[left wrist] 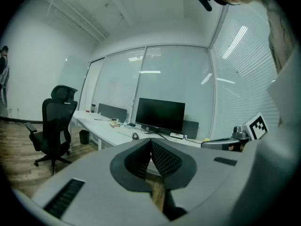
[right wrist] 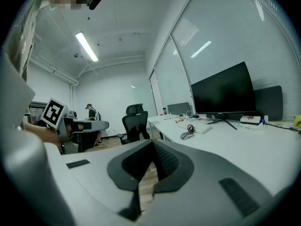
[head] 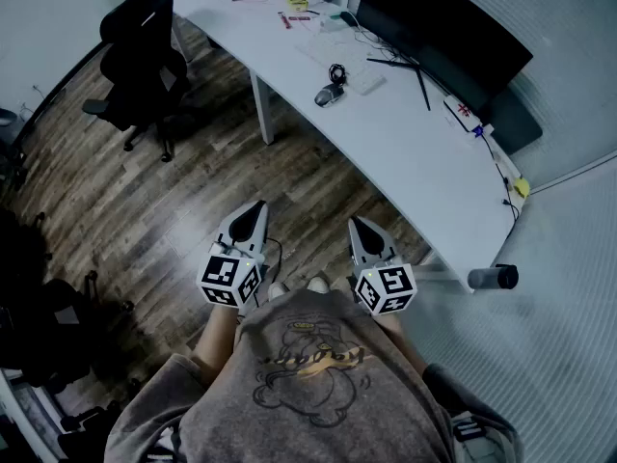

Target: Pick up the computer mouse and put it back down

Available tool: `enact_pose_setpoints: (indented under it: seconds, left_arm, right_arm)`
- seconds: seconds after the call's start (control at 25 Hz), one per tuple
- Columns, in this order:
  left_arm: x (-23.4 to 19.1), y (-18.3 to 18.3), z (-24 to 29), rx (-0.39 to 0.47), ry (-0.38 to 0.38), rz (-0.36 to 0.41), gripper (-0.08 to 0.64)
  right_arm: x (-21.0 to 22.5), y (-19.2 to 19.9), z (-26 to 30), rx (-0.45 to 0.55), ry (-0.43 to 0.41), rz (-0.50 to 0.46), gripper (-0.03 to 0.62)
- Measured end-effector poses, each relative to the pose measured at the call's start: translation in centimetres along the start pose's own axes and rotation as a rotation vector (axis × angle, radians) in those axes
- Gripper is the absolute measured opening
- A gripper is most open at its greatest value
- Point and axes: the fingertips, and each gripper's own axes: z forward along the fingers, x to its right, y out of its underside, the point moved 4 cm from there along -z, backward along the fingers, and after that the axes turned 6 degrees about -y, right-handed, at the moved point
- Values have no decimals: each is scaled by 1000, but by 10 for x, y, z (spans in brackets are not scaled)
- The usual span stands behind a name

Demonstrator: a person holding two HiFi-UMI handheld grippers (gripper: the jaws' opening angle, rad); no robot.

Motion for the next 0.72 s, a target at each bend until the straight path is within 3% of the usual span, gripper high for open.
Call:
enact_pose_setpoints:
  seconds: [0.44, 0.72]
  left_arm:
    - [-14, -6, -9, -6, 14, 28, 18]
    - [-27, 7, -17, -14, 60, 43, 18]
  right_arm:
    - [-19, 1, 15, 11, -12, 15, 6]
    - [-33, 10, 22, 23, 34, -9, 8]
